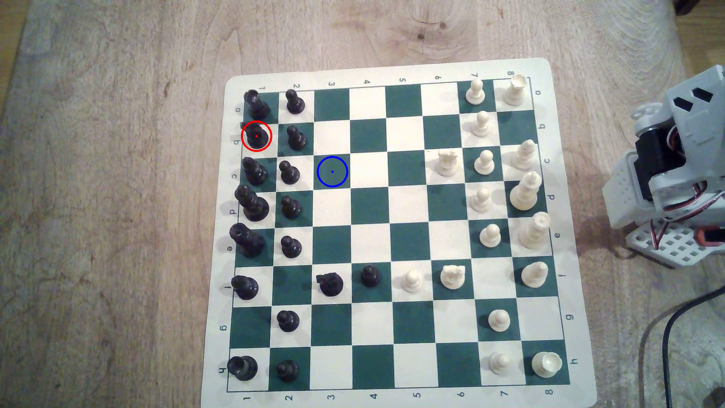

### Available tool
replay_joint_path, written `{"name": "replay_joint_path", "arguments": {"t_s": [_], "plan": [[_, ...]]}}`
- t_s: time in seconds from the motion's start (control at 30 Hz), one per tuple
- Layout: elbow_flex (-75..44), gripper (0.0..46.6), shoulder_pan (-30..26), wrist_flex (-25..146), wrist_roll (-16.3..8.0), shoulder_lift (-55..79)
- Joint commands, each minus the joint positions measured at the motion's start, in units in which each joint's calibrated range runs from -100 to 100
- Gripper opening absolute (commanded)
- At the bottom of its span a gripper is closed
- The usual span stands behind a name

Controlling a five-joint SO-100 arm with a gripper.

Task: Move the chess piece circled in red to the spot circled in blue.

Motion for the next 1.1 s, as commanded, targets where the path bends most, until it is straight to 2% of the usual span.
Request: {"name": "replay_joint_path", "arguments": {"t_s": [0.0, 0.17, 0.33, 0.4, 0.67, 0.8, 0.97, 1.07], "plan": [[1.1, 0.2, 1.9, 1.8, 0.1, -0.2], [-2.3, 0.2, 5.2, 18.3, 0.1, -0.2], [-8.1, 0.2, 7.1, 43.2, 0.1, -0.3], [-13.1, 0.2, 9.5, 57.2, 0.1, 0.6], [-29.7, 0.2, 12.1, 66.4, 0.0, 28.7], [-32.7, 0.2, 14.3, 75.2, 0.0, 34.0], [-40.8, 0.2, 14.5, 81.6, 0.0, 48.6], [-46.3, 4.2, 15.0, 85.9, 0.0, 53.2]]}}
